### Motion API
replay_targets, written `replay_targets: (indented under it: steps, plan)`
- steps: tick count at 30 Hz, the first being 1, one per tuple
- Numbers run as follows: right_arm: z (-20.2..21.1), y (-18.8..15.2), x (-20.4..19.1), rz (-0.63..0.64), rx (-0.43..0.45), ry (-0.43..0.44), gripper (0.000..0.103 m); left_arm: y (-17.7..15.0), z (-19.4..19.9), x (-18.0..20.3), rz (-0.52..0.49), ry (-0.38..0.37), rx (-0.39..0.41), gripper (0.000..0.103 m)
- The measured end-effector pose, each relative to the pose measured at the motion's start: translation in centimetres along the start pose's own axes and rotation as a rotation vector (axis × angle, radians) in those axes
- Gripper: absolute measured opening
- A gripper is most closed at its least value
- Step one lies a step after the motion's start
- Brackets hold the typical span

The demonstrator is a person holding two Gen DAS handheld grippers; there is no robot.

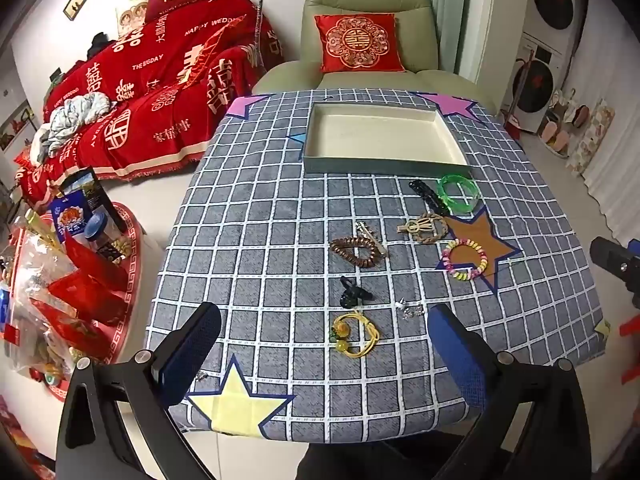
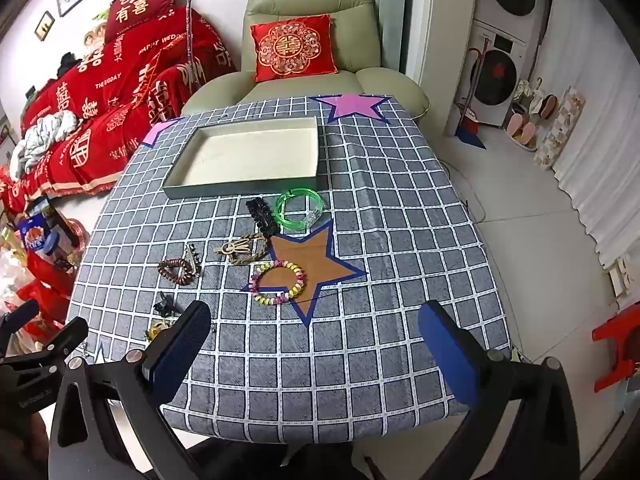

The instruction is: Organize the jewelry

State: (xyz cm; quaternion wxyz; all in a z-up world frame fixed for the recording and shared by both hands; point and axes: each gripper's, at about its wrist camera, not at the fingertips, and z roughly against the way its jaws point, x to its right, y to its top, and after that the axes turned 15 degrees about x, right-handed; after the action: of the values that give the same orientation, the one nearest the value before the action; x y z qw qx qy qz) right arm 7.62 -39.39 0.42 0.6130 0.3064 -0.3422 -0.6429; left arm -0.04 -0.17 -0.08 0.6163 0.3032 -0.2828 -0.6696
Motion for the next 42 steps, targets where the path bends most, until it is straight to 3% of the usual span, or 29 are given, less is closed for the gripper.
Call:
replay_targets:
  steps: [7,15,42]
  plan:
    - [0.0,-0.2,0.1,0.001,0.012,0.002,0.103,-0.1,-0.5,1.3,0.014,-0.007,0.008,0.103]
    - [0.6,0.1,-0.3,0.021,0.024,0.010,0.103,-0.1,0.9,-0.4,0.033,-0.021,0.014,0.103]
    - [0.4,0.2,-0.5,0.023,0.023,0.011,0.103,-0.5,0.4,-0.6,0.036,-0.013,0.003,0.103]
